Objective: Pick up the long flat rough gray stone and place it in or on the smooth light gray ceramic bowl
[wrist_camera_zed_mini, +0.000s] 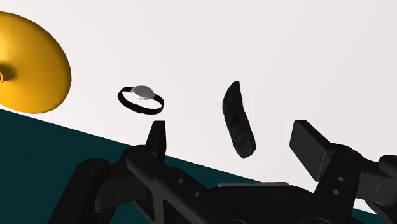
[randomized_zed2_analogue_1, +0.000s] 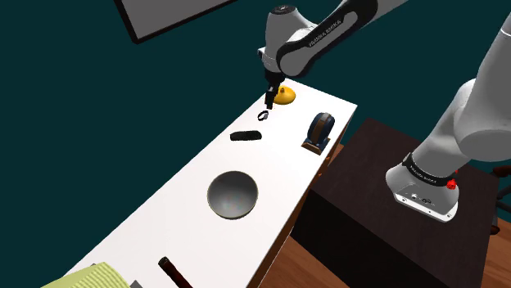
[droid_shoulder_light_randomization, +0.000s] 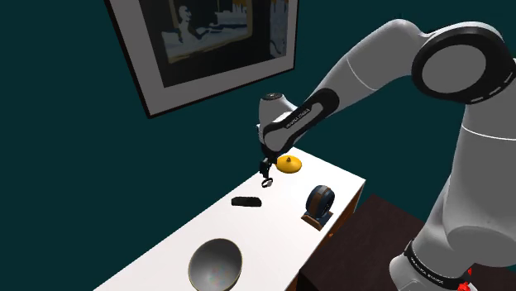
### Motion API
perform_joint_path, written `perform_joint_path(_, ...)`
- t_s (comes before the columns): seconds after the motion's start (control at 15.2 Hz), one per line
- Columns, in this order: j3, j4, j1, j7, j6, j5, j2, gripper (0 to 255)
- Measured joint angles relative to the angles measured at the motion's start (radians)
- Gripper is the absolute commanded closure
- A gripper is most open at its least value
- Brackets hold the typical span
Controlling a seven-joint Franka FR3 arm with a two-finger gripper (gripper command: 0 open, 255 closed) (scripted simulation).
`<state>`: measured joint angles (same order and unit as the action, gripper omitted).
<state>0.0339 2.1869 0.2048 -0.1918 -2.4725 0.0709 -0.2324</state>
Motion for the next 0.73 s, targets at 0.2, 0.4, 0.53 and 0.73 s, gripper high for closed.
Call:
perform_joint_path(0.2, -0.015, -0.069, 0.012, -0.021, -0.038, 0.009, -0.115, 0)
perform_joint_path(0.4, -0.027, -0.152, 0.023, -0.043, -0.054, 0.02, -0.223, 0)
perform_joint_path(0.53, -0.035, -0.191, 0.032, -0.054, -0.077, 0.031, -0.291, 0)
perform_joint_path(0.73, -0.044, -0.272, 0.039, -0.081, -0.094, 0.045, -0.398, 0)
